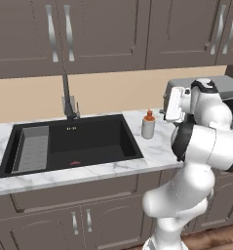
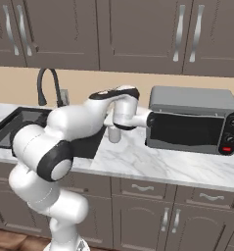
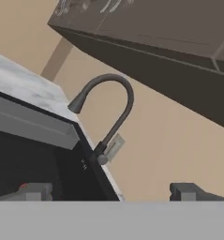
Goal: Restock the sink supplies by placing the sponge and soap dispenser on the counter and next to the sink. Make sure the soap dispenser is upright.
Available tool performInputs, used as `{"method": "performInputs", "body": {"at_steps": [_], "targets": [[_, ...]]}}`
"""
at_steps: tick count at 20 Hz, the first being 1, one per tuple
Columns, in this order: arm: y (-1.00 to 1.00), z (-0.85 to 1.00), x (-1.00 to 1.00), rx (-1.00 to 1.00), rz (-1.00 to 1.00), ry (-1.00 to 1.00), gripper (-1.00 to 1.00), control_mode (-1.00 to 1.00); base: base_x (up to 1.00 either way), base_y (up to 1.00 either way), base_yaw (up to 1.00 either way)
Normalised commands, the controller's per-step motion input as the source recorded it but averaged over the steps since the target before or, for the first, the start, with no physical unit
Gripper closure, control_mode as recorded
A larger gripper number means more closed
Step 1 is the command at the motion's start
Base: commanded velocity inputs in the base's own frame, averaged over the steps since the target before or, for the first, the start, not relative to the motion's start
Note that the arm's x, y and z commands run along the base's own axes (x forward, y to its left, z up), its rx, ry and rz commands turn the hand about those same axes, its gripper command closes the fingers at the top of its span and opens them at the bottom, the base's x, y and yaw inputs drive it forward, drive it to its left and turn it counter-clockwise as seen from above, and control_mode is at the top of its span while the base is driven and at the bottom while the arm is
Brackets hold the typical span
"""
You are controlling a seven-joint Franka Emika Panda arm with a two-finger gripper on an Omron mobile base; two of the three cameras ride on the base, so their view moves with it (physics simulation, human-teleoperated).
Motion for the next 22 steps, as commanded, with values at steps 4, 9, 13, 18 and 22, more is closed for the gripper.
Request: {"method": "performInputs", "body": {"at_steps": [4,9,13,18,22], "targets": [[0.24,0.49,-0.90,0.00,-0.11,0.08,-1.00,-1.00,0.00,0.00,0.00],[0.32,0.46,-0.82,0.01,-0.23,0.21,-1.00,-1.00,0.00,0.00,0.00],[0.35,0.39,-0.70,0.00,-0.30,0.34,-1.00,-1.00,0.00,0.00,0.00],[0.33,0.27,-0.67,0.01,-0.30,0.38,-1.00,-1.00,0.00,0.00,0.00],[0.17,0.02,-0.83,0.02,-0.29,0.31,-1.00,-1.00,0.00,0.00,0.00]]}}
